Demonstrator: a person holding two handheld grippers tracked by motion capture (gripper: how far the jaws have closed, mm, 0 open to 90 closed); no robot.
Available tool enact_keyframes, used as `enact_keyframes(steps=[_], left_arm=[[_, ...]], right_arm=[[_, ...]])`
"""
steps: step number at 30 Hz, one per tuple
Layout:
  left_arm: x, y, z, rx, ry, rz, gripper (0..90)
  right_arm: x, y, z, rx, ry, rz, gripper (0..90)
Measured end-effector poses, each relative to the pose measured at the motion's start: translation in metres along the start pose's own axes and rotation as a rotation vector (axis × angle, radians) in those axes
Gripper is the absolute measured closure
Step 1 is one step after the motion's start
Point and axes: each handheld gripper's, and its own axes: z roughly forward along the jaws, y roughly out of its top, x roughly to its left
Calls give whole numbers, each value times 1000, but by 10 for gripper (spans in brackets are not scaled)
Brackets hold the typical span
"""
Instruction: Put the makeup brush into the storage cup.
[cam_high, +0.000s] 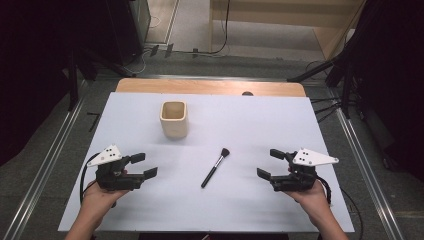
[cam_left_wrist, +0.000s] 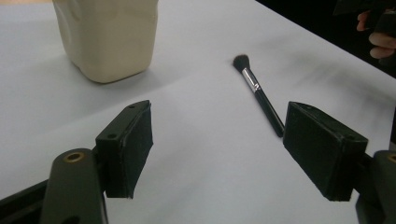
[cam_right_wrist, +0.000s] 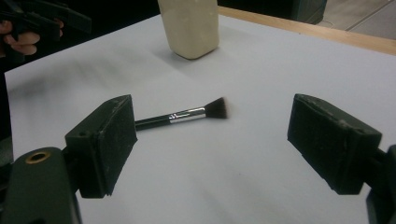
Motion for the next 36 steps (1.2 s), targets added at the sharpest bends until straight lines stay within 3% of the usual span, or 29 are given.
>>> enact_keyframes(steps=[8,36], left_arm=[[-3,1,0,2,8,37,248],[0,0,1,26,4,30,236]], right_arm=[[-2,-1,-4,-21,-2,6,172],[-1,-2,-2,11,-23,-5,172]])
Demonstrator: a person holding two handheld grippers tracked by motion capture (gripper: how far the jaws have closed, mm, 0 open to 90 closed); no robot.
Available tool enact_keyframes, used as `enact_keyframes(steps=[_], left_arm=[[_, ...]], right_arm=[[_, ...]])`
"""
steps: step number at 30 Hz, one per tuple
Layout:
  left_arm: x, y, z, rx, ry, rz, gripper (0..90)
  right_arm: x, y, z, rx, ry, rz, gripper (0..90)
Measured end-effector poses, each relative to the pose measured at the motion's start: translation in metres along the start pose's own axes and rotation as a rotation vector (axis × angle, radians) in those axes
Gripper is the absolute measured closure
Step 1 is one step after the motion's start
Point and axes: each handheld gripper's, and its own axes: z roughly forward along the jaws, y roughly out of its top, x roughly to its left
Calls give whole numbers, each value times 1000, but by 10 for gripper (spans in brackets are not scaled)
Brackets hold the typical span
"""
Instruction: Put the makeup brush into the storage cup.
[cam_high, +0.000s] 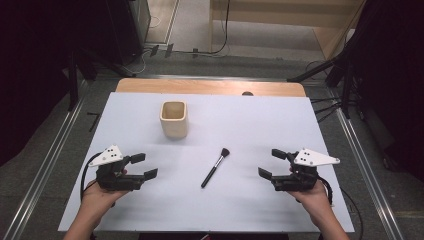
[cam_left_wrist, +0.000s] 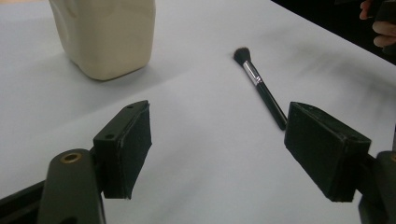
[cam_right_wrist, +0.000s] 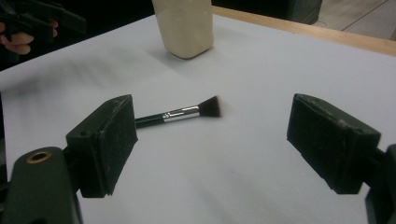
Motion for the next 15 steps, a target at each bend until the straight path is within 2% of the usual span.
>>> enact_keyframes(steps=[8,15], left_arm=[[1,-1,3,25,-6,-14,218],[-1,-2,5,29,6,26,195]], right_arm=[[-1,0,0,1,-7,4,172],[0,1,5,5,-4,7,173]])
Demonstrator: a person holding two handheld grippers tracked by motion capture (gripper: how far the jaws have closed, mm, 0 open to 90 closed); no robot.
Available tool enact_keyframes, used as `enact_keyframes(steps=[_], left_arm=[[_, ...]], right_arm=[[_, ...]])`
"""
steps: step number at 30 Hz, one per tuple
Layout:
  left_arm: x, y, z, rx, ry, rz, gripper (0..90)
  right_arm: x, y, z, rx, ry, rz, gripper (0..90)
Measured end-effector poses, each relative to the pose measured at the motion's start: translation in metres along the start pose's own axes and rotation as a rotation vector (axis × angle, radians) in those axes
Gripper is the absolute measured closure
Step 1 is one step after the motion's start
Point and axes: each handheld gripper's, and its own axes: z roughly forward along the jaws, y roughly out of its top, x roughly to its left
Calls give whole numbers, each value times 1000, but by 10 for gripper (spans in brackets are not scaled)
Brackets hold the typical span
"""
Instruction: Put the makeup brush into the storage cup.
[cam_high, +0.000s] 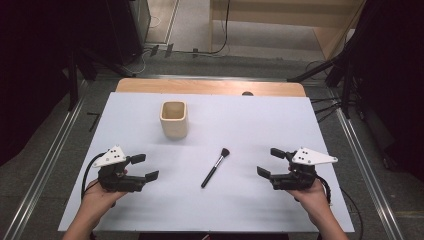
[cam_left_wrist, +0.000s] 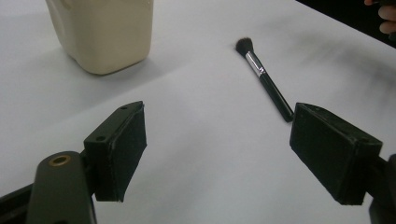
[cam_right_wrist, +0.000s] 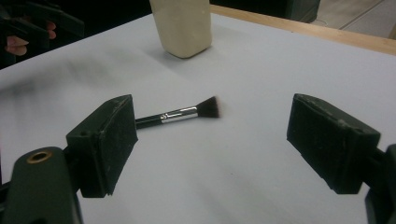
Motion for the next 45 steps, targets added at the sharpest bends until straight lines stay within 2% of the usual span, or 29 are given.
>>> enact_keyframes(steps=[5,16,25,34,40,45], left_arm=[[0,0,2,19,3,13,193],[0,-1,4,39,13,13,193],[1,-1,5,43,23,7,192],[1,-2,6,42,15,3,191],[-2,-2,6,41,7,2,191],[-3,-4,3,43,16,0,191]], right_arm=[[-1,1,5,3,0,2,173],[-3,4,12,1,-13,-12,176],[-2,10,25,2,2,-21,178],[-1,17,36,-3,14,-30,181],[1,25,46,-1,26,-55,185],[3,33,55,-5,44,-56,185]])
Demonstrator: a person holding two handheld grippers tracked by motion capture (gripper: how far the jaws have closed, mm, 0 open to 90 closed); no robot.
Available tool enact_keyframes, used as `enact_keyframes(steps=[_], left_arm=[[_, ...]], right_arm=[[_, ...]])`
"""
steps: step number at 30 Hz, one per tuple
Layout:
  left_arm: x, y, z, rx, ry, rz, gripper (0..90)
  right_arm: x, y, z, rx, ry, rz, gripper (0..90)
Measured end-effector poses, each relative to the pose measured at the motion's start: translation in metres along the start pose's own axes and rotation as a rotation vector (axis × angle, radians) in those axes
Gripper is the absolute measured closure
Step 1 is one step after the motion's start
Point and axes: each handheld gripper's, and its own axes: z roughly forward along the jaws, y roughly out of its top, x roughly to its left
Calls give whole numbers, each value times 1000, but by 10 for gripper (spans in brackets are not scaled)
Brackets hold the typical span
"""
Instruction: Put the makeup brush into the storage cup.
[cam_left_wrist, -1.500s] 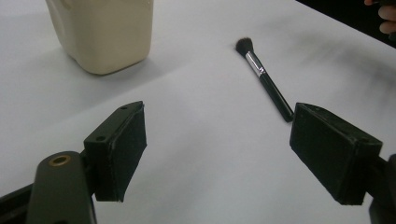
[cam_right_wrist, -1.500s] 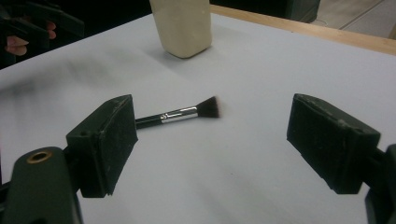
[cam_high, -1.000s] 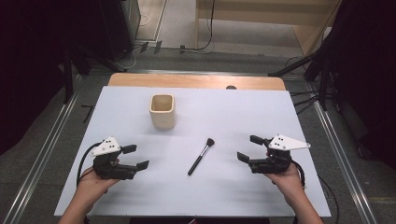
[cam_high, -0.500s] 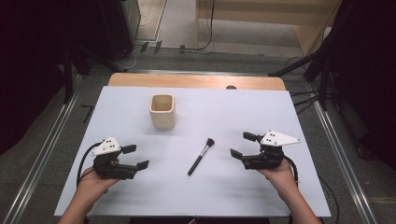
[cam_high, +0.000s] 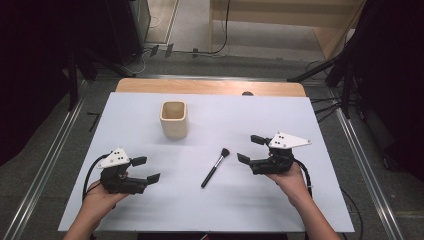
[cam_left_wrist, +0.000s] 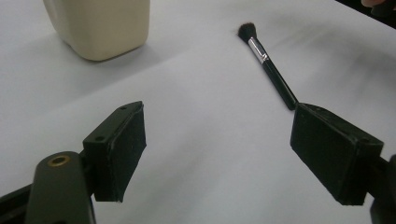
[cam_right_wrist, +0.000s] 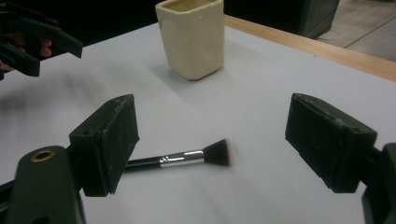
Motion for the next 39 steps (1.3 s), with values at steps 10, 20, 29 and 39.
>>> enact_keyframes(steps=[10,20,29,39], left_arm=[[-2,-1,0,9,4,-1,190],[-1,0,3,14,1,-2,190],[-1,1,4,21,7,7,190],[0,1,3,22,5,9,190]], right_arm=[[10,10,18,5,37,-35,186],[14,21,41,0,65,-53,190],[12,29,60,10,111,-53,198],[6,39,76,32,176,-66,217]])
